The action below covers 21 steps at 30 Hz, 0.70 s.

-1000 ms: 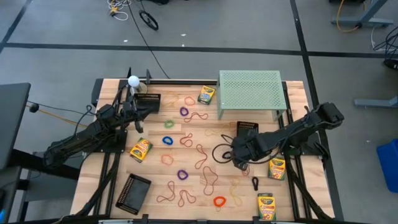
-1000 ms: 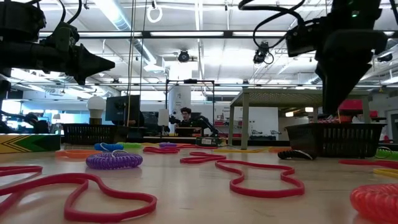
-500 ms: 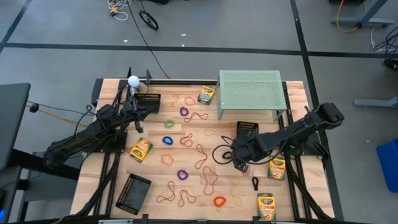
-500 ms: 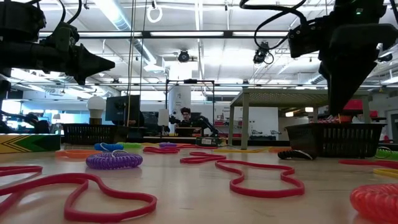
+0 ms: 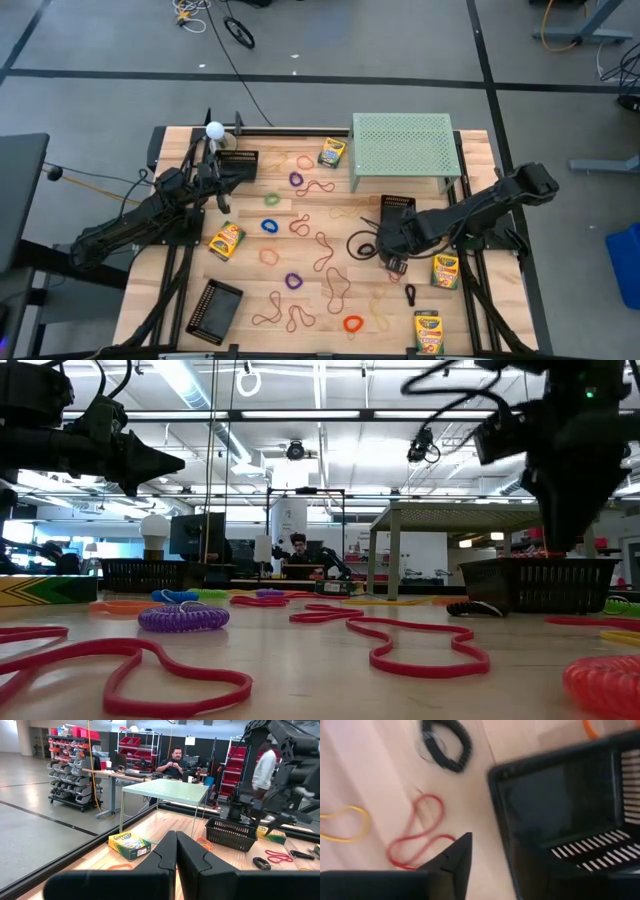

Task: Pick & Place Office Desk Supplies
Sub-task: Put the top right black basket on the shelf

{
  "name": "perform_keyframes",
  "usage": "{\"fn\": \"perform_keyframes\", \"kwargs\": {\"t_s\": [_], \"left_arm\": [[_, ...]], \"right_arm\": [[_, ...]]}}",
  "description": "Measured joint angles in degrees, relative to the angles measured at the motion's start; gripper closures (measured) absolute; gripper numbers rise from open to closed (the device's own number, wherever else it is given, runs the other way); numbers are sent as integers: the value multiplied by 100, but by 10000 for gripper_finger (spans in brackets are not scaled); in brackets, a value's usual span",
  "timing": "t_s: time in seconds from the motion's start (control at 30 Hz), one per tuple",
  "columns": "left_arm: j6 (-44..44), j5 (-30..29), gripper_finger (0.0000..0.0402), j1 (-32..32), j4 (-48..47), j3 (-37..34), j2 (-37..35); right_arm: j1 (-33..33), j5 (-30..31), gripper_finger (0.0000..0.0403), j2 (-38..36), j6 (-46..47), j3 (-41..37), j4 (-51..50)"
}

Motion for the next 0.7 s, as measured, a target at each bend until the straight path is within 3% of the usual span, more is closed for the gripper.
{"fn": "perform_keyframes", "kwargs": {"t_s": [0.2, 0.53, 0.7], "left_arm": [[-2, -2, 394, 0, -1, 0, -1], [-1, -1, 394, 0, -1, -1, -1], [-1, 0, 394, 0, -1, 0, -1]], "right_arm": [[0, 47, 249, 2, -121, -380, 172], [10, 190, 382, 4, -495, -509, 295], [150, 175, 381, 7, -651, 52, -98]]}}
